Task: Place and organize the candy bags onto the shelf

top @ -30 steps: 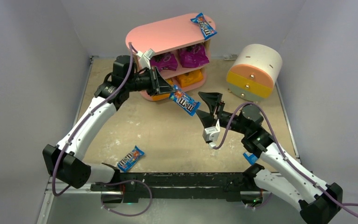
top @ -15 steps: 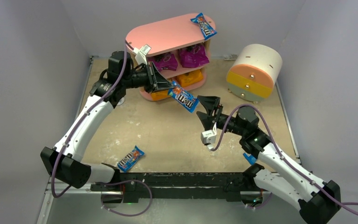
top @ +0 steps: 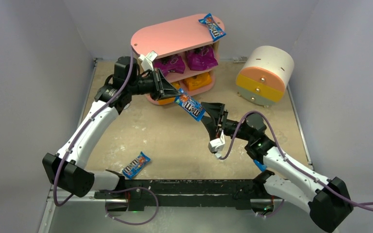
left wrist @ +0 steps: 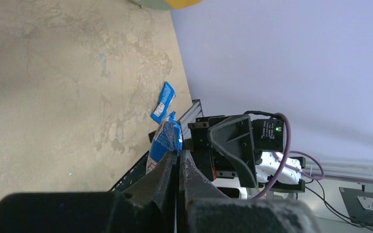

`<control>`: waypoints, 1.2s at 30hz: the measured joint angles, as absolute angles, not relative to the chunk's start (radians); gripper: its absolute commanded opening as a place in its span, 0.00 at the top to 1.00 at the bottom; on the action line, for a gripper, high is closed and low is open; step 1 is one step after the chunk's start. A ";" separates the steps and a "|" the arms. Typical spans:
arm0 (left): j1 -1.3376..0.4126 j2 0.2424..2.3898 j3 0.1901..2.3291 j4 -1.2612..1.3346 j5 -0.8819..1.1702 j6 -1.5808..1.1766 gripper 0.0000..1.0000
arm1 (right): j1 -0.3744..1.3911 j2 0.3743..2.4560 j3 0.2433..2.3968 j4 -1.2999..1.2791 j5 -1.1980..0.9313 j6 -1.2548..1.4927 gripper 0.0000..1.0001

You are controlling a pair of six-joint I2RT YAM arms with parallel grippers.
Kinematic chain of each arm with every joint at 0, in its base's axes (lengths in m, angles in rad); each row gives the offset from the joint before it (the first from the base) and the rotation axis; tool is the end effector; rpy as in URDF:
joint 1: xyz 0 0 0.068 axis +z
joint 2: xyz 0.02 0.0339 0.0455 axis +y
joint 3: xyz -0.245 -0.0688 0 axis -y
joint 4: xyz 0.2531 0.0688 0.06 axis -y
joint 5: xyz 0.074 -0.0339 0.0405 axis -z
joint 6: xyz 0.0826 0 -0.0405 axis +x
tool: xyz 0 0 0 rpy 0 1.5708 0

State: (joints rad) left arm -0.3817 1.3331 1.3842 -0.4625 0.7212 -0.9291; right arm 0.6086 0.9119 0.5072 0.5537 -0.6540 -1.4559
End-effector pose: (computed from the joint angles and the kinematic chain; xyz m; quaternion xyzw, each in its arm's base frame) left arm 0.2922 -0.1760 0.3701 -0.0255 0.8059 -0.5464 0.2264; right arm 0.1881 0.1923 0.2834 -0.6553 0.1080 -0.1039 0.7403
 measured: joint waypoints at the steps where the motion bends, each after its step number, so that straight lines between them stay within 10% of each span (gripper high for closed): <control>1: -0.382 1.330 1.378 -0.463 0.720 -0.930 1.00 | 0.609 0.916 0.507 0.567 -0.654 -1.456 0.23; 23: -0.382 1.345 1.324 -0.513 0.712 -0.897 0.99 | 0.609 0.888 0.579 0.475 -0.800 -1.441 1.00; 25: -0.382 1.347 1.324 -0.521 0.713 -0.894 0.86 | 0.609 0.892 0.607 0.424 -0.808 -1.446 1.00; 27: -0.382 1.347 1.324 -0.526 0.710 -0.878 0.44 | 0.608 0.896 0.638 0.361 -0.818 -1.462 1.00; 29: -0.382 1.347 1.324 -0.532 0.698 -0.860 0.23 | 0.609 0.903 0.678 0.276 -0.841 -1.486 1.00; 36: -0.382 1.308 1.352 -0.620 0.512 -0.746 0.13 | 0.610 0.926 0.797 0.131 -0.780 -1.415 1.00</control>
State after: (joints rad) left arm -0.3817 1.3083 1.3518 -0.6201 0.5121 -0.7456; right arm 0.6098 0.9257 0.7975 0.1307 -0.7795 -1.4147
